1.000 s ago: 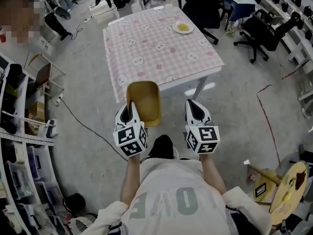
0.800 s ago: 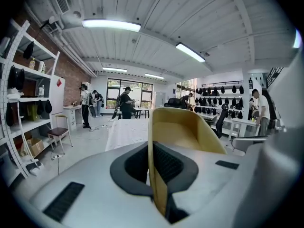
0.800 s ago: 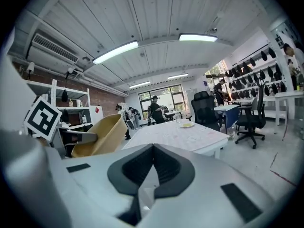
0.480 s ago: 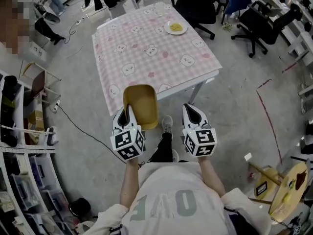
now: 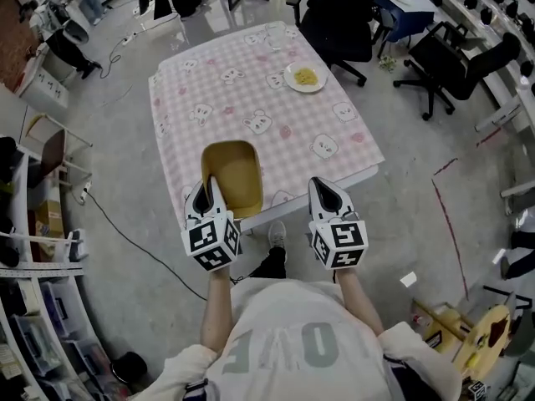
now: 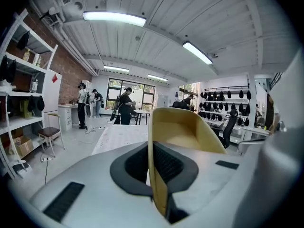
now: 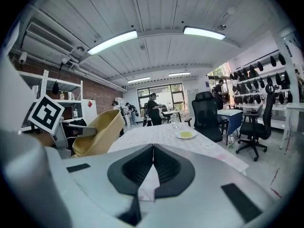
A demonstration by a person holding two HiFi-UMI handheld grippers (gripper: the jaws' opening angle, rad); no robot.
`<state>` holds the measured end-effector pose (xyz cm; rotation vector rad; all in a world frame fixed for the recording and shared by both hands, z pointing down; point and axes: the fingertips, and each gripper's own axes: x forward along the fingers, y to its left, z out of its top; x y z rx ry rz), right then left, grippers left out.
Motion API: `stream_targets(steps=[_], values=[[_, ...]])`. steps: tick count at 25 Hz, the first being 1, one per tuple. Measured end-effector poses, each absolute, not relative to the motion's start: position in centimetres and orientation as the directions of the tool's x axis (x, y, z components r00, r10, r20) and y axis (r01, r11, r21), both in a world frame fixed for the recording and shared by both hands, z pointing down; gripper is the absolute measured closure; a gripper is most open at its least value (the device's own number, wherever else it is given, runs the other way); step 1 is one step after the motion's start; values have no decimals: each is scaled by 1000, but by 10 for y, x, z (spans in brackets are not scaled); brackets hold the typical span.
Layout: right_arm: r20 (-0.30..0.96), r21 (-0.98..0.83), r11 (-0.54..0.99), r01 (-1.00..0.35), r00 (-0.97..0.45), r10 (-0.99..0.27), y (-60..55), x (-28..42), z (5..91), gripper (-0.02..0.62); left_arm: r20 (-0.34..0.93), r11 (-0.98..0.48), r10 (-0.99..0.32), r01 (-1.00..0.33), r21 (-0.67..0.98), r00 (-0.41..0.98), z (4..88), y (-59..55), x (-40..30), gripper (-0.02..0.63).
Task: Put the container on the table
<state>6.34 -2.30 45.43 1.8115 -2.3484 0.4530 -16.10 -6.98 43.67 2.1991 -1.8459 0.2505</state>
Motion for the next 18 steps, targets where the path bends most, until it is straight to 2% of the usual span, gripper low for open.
stream_targets(steps=[10, 18], values=[[278, -128, 251, -959, -278, -919, -136, 59, 446, 566, 279, -166, -942, -982, 90, 185, 435, -178, -154, 577], [251, -118, 295, -948, -316, -915, -178, 85, 440, 566, 297, -114, -946, -991, 72, 130, 441, -201, -127, 577]])
